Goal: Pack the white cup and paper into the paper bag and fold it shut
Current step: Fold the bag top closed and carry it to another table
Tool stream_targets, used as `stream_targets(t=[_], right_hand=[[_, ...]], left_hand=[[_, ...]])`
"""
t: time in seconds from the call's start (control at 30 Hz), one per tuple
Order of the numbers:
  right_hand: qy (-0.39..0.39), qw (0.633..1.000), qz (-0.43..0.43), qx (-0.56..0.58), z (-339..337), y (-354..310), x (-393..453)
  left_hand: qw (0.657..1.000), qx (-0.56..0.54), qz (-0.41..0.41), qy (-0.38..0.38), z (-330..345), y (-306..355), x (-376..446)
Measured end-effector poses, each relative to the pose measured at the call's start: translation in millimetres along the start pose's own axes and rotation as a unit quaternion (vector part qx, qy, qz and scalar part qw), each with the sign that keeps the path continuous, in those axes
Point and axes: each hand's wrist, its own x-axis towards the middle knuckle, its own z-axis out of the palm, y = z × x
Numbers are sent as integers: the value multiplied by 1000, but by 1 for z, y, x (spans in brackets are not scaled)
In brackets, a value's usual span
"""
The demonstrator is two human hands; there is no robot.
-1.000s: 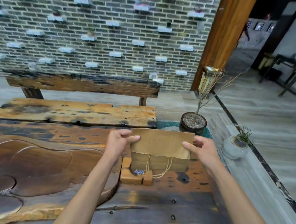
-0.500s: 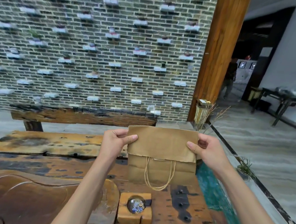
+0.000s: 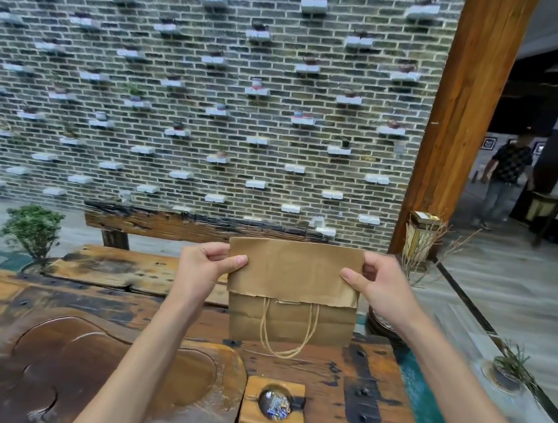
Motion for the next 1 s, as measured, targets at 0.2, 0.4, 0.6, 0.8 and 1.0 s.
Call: stream_targets(t=[0.2, 0.4, 0.6, 0.8, 1.0], right_hand=[[-67, 997, -29, 24, 47, -28, 17], [-151, 984, -63, 70, 125, -72, 27], [-227, 961, -102, 121, 223, -128, 23], [-290, 933, -118, 179, 324, -184, 13], [-338, 909, -141, 201, 435, -228, 7]], left_hand=[[997, 31, 26, 61, -57, 9, -21], [980, 56, 23, 191, -149, 16, -51], [954, 76, 18, 290, -248, 31, -86], [935, 99, 12, 339, -360, 34, -120], [917, 102, 14, 386, -447, 38, -151]])
